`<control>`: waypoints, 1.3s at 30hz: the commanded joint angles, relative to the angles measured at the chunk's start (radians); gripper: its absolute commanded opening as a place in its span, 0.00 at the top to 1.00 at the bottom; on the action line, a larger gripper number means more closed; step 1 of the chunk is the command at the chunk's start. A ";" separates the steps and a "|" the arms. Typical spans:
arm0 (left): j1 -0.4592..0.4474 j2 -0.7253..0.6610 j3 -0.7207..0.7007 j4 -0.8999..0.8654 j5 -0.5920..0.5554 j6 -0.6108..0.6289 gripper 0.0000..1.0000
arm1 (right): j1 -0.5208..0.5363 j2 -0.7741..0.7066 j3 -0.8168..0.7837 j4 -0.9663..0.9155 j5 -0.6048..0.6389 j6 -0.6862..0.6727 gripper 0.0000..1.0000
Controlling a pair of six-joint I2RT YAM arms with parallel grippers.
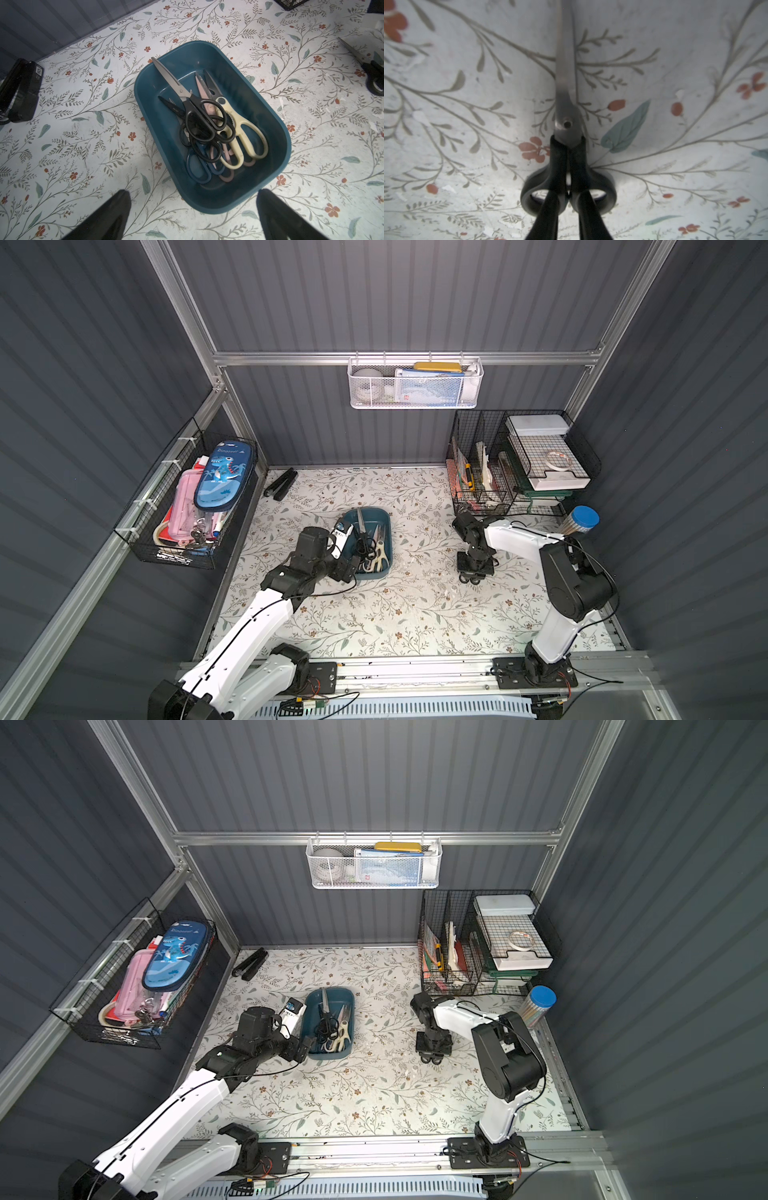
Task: Put the scissors into the storage box
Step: Pick up the scissors from the center of the board, then place the scissors in the storage box.
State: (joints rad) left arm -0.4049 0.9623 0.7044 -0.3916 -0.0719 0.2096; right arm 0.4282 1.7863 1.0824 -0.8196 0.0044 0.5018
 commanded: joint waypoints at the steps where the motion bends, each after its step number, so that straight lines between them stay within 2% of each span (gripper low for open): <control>1: 0.008 -0.004 0.032 -0.039 -0.061 -0.046 0.01 | 0.034 0.013 0.051 0.001 0.031 -0.009 0.85; 7: 0.011 -0.015 0.037 -0.084 -0.250 -0.075 0.01 | 0.101 0.007 0.173 -0.032 0.029 -0.005 0.86; 13: 0.020 -0.027 0.035 -0.085 -0.278 -0.079 0.01 | 0.186 0.063 0.336 -0.044 0.002 0.006 0.86; 20: 0.039 -0.022 0.038 -0.098 -0.309 -0.104 0.01 | 0.314 0.218 0.669 -0.092 -0.053 -0.005 0.86; 25: 0.097 -0.055 0.031 -0.097 -0.344 -0.136 0.00 | 0.403 0.372 0.906 -0.079 -0.109 -0.056 0.86; 31: 0.118 -0.066 0.027 -0.093 -0.336 -0.139 0.01 | 0.425 0.597 1.179 -0.111 -0.141 -0.055 0.87; 34: 0.118 -0.053 0.033 -0.099 -0.325 -0.135 0.01 | 0.422 0.656 1.228 -0.123 -0.144 -0.061 0.87; 39: 0.120 -0.036 0.037 -0.101 -0.320 -0.131 0.01 | 0.423 0.658 1.176 -0.121 -0.234 -0.051 0.87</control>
State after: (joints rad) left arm -0.2928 0.9184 0.7136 -0.4732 -0.4011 0.0883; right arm 0.8520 2.4577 2.2768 -0.9043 -0.1722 0.4530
